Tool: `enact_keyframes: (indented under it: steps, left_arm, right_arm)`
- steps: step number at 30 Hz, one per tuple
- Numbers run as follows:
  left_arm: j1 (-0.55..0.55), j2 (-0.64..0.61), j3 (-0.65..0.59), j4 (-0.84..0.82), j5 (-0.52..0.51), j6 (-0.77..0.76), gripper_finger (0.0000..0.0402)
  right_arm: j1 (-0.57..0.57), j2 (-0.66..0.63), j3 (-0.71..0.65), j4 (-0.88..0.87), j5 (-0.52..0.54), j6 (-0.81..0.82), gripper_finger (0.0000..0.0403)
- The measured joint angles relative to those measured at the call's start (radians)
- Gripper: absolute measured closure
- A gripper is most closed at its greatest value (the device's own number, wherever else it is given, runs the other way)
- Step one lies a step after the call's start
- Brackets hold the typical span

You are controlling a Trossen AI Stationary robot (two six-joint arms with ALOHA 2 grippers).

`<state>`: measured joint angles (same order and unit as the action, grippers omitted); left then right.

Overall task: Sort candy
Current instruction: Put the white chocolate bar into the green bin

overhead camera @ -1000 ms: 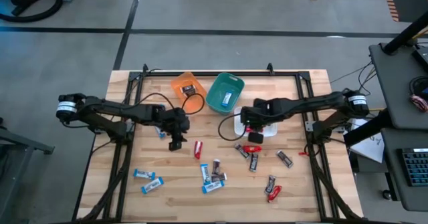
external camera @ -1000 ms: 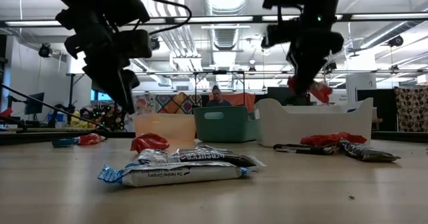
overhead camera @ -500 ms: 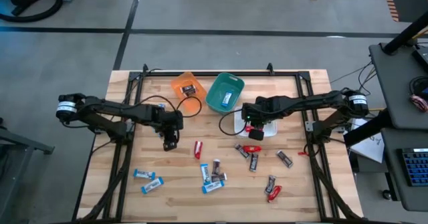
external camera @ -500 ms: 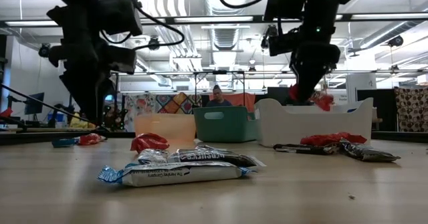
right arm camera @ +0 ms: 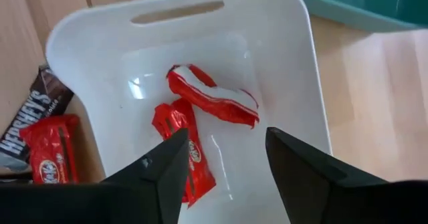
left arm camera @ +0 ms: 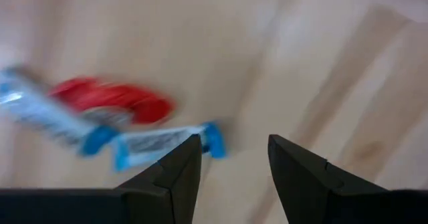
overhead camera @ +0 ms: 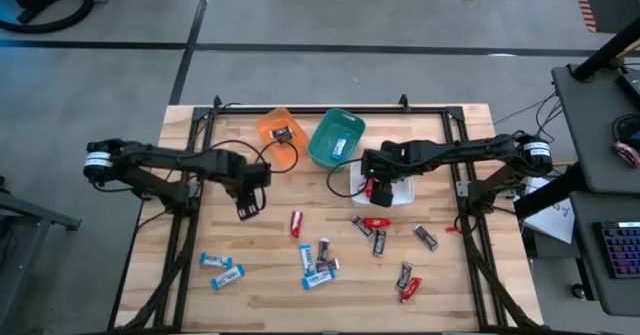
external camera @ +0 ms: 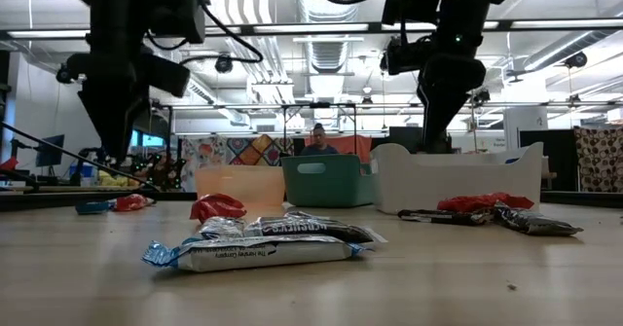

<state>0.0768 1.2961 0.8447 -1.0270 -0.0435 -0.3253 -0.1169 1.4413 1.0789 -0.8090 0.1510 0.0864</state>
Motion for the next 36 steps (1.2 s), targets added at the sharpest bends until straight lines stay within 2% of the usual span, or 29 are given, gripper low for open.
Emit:
enact_keyframes:
  steps: [2,7,14,18,23,30,36]
  left_arm:
    - [0.006,0.0,0.038,-0.054,-0.027,-0.002,0.0245]
    - [0.024,-0.006,0.095,-0.138,-0.02,-0.059,0.0245]
    - [0.036,-0.023,0.055,-0.178,-0.018,-0.184,0.0246]
    - [0.065,-0.022,0.013,-0.154,-0.03,-0.326,0.0247]
    - [0.081,-0.01,-0.021,-0.105,-0.129,-0.561,0.0247]
    - [0.073,0.007,-0.071,0.018,-0.152,-0.708,0.0246]
    - [0.055,0.011,-0.156,0.019,-0.122,-0.821,0.0232]
  right_arm:
    - [0.0,-0.001,0.006,0.01,0.0,0.0,0.0207]
    - [0.0,-0.002,0.016,0.04,0.0,-0.016,0.0208]
    - [0.0,-0.007,0.023,0.044,0.0,-0.024,0.0209]
    - [-0.001,-0.007,0.023,0.045,0.0,-0.027,0.0209]
    - [-0.002,-0.007,0.027,0.05,-0.004,-0.028,0.0209]
    - [-0.002,-0.007,0.027,0.067,-0.021,-0.035,0.0209]
    - [-0.002,-0.007,0.027,0.063,-0.024,-0.042,0.0209]
